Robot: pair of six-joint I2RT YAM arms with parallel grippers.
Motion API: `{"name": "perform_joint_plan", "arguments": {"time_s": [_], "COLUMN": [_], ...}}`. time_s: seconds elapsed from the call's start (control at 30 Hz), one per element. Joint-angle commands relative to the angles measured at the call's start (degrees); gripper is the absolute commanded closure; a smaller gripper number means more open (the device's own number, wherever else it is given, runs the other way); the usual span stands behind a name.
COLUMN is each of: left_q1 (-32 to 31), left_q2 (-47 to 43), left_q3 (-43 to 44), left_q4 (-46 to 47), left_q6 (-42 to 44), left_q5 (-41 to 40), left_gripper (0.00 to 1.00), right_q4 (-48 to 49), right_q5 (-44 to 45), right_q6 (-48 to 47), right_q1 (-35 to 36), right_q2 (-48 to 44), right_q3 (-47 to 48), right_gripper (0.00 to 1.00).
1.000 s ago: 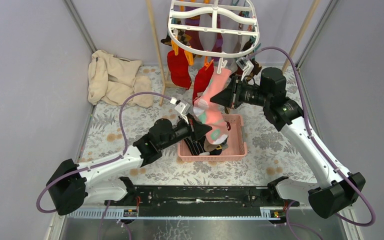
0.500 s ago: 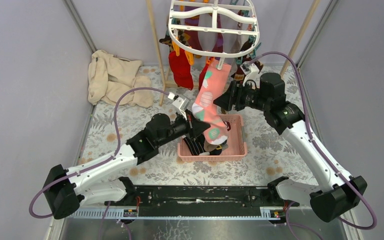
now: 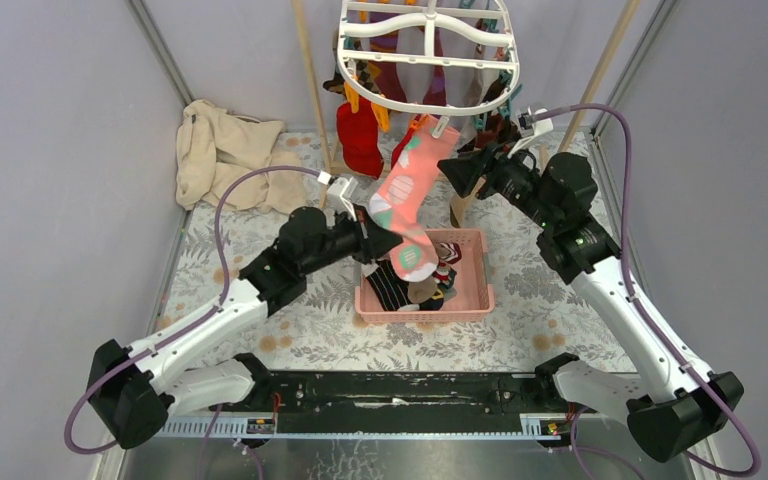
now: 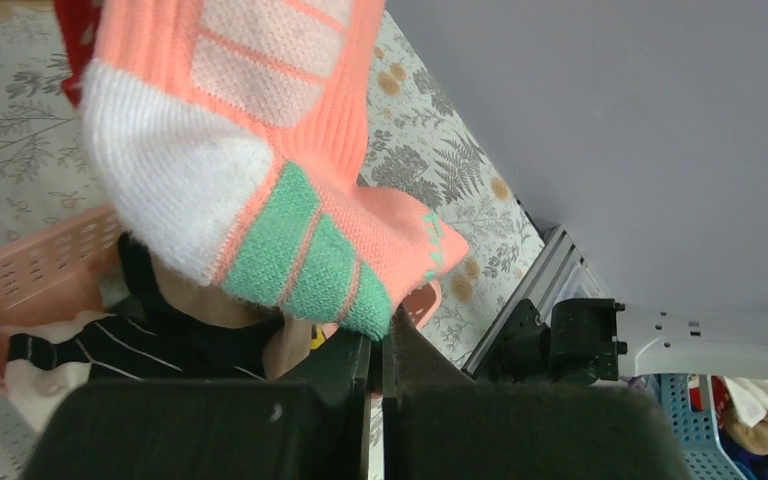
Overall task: Remove the socks clipped to the hanger
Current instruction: Remove the sock from the hanger.
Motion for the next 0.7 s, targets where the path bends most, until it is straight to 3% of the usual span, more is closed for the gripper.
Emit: {"name": "perform_joint_plan", "arguments": {"time_s": [0.0, 0.3, 0.67], "left_q1": [4.41, 9.91, 12.19], "left_q2": [-2.14, -1.62, -3.94], "left_q3": [2.31, 3.2, 0.7], "left_q4": [-0.91, -3.64, -8.36], "left_q6": [-2.43, -3.19, -1.83], "left_q5": [6.8, 14.07, 15.61], "left_gripper": [1.0, 1.0, 1.0], "right_q4": [13.05, 28.73, 38.23], "right_q5": [2.33, 6.05, 8.42], "right_q6": [-0.75, -1.32, -2.06], "right_q1": [0.32, 0.28, 0.28], "right_q2": [0.31, 2.46, 7.16], "right_q3": [-2.63, -9.01, -10.64], "right_gripper": [0.37, 0.44, 0.43]}}
